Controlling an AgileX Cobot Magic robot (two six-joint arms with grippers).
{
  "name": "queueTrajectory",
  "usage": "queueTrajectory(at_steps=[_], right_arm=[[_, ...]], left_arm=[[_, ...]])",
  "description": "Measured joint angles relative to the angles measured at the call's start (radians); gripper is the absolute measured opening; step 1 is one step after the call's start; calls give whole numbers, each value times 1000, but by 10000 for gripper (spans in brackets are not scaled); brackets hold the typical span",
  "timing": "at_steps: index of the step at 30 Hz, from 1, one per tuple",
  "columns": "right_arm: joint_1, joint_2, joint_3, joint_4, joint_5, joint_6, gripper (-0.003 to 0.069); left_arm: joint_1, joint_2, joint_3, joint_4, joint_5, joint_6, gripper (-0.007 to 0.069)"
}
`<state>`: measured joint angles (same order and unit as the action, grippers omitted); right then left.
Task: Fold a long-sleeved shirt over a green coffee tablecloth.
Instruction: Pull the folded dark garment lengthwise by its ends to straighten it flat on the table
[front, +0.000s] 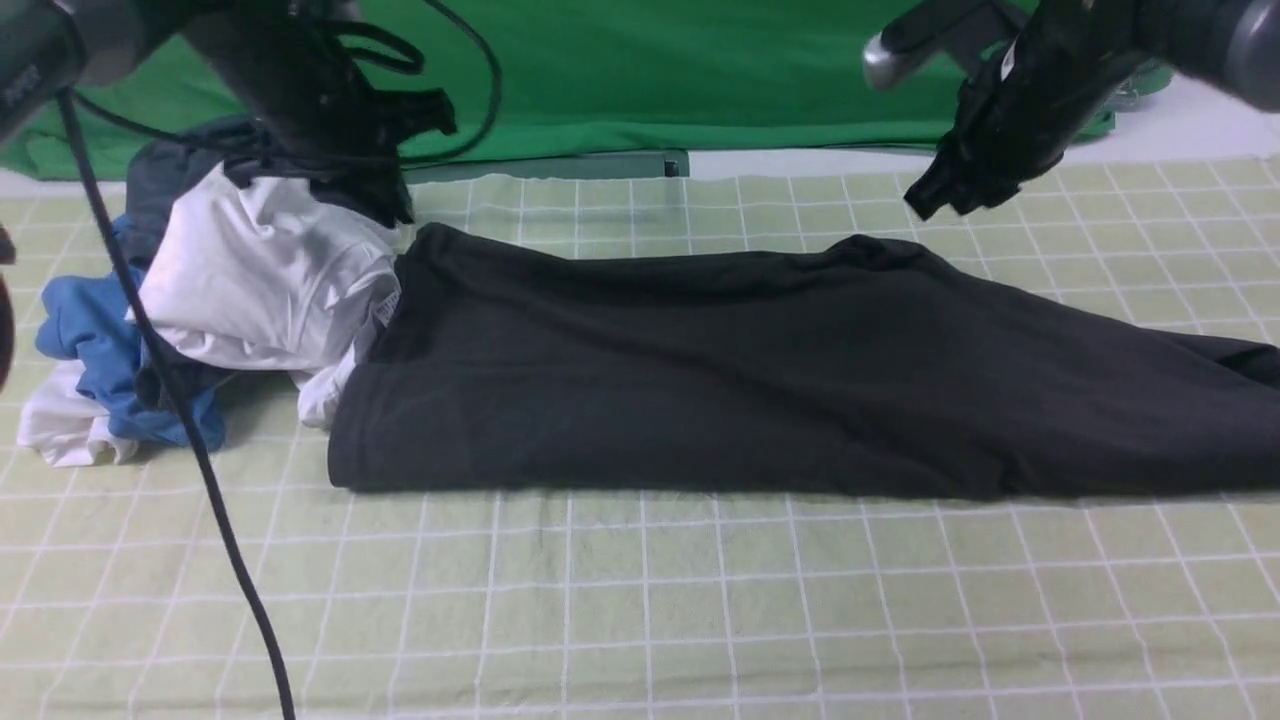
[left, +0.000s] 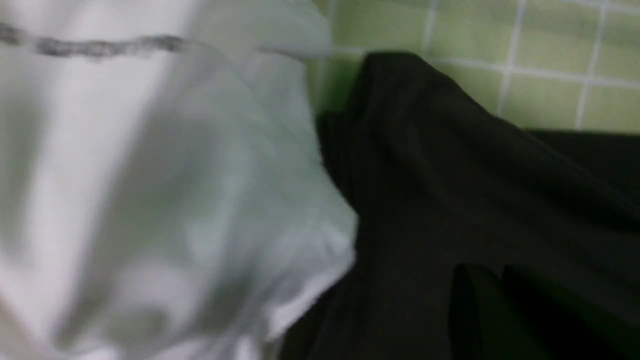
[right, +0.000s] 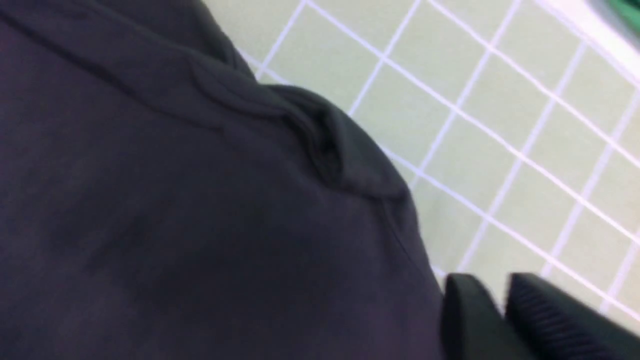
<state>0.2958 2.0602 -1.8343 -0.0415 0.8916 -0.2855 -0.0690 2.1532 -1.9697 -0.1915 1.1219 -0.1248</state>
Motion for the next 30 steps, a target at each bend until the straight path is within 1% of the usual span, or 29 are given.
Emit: queueTrajectory(at_steps=[1,2,4,6,7,8,11,14,19,20,22,24,26,27,30], right_arm=[[0,-19,0,4,21,0,24],[0,-27,0,5,31,0,15],[0,-37,0,7,48,1,8],[0,-49,0,8,72,1,6],[0,-50,0,8,75,1,6],[0,-55,0,8,97,1,5],[0,-73,0,18,150,7,5],[0,-105,0,41,194,10,5],[0,-196,0,56,261,12,5],[0,-223,1,56,286,12,4],[-7,-269,19,56,304,12,4],[-22,-322,63,56,310,12,4],[-38,-346,93,56,313,14,4],[-60,-379,140,55,318,14,3],[-116,-411,243,55,324,14,0]], left_arm=[[-48,3,0,-5,3,17,15],[-77,8,0,-11,-4,26,11],[-118,21,0,-16,-24,43,6],[-186,51,0,-29,-67,74,4],[-192,54,0,-31,-71,74,4],[-226,79,0,-39,-105,85,2],[-278,135,1,-52,-180,93,3],[-290,189,1,-75,-254,98,3],[-280,229,-4,-100,-397,100,8],[-271,233,-14,-101,-432,93,9],[-250,236,-47,-109,-440,57,11],[-219,238,-100,-143,-396,18,11],[-200,238,-139,-174,-346,14,11],[-171,238,-190,-209,-272,35,11],[-136,231,-279,-235,-118,106,11]])
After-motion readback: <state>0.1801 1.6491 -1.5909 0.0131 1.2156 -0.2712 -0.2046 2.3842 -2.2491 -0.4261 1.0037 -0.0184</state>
